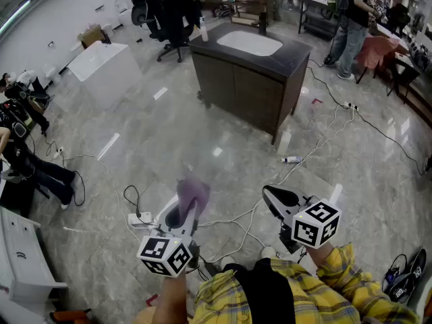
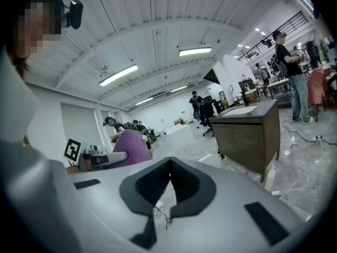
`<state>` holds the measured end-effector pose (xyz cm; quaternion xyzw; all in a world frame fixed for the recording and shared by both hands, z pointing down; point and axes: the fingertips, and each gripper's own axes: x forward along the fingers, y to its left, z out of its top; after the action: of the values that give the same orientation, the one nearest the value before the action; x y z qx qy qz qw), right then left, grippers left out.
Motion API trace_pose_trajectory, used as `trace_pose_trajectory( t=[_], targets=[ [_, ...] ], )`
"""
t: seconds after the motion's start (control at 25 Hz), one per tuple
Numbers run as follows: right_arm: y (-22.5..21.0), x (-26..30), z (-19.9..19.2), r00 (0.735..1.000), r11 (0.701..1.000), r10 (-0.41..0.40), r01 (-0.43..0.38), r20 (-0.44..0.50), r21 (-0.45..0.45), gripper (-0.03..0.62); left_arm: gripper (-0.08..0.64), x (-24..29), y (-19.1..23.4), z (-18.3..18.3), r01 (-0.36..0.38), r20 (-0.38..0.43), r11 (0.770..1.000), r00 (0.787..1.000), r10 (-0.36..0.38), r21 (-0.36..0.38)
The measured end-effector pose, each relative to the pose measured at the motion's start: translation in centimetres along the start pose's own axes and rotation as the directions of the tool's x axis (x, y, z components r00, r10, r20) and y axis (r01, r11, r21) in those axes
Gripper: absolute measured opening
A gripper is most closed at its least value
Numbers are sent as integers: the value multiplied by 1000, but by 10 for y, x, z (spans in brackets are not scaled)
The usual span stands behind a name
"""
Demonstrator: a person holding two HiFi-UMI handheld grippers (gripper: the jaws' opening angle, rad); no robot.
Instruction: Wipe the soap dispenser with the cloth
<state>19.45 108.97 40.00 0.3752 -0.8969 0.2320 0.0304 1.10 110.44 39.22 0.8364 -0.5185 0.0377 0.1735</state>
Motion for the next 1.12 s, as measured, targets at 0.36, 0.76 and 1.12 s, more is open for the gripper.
trace_pose_trajectory(
  t=[0.36, 0.76, 1.12],
  targets=[
    [20, 9, -12, 1000, 999, -29, 29, -12, 39, 6, 77, -20, 17, -9, 20, -15, 999, 1000, -20, -28],
    [55, 47, -24, 997, 996, -74, 75, -13, 48, 6, 77, -46, 76, -11, 47, -37, 999, 998, -47, -11],
    [51, 64, -10, 995, 995, -97, 98, -14, 28, 6, 77, -18, 85, 10, 102, -25, 995, 995, -102, 23]
  ],
)
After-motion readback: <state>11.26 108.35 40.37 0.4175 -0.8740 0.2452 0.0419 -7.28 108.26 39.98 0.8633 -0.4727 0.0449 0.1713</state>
